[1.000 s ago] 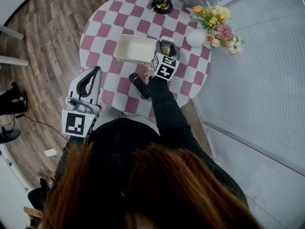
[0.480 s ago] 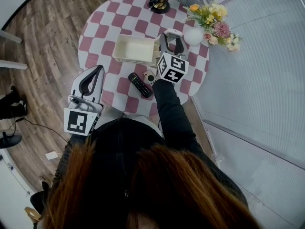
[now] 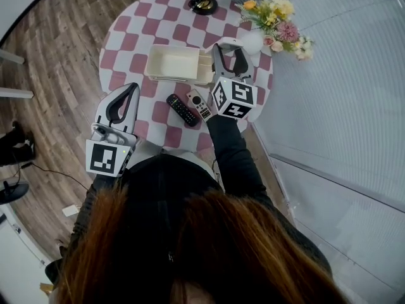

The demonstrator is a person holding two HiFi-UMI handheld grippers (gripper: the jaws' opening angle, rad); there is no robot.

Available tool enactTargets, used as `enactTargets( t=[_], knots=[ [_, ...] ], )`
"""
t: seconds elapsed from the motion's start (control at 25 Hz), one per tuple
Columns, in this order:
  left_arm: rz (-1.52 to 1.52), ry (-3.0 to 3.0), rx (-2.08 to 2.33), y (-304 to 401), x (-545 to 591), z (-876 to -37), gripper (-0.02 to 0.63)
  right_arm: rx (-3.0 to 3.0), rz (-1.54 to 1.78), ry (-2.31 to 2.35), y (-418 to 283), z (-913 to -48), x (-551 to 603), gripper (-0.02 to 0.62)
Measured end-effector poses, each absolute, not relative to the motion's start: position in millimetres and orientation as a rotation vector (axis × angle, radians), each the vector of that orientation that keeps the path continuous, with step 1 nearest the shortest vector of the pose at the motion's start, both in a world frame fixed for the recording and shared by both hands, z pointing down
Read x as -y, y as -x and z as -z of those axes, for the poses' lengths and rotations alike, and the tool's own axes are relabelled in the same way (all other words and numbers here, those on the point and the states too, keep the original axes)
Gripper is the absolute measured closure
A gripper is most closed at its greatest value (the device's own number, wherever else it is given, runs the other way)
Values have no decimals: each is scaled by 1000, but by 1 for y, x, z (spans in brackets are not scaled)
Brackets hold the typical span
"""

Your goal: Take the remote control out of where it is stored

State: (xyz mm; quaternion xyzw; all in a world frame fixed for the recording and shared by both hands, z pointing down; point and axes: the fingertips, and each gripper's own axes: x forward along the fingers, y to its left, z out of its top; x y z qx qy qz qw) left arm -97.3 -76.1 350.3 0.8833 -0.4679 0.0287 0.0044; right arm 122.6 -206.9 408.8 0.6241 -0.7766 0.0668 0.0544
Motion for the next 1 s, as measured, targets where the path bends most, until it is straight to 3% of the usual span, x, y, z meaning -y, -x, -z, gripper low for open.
enactTargets(
  t=[1.0],
  knots=[
    [-96,-2788,1408,80,68,-360,597,2299,-253,-1744,-151,-426,99,339]
  ],
)
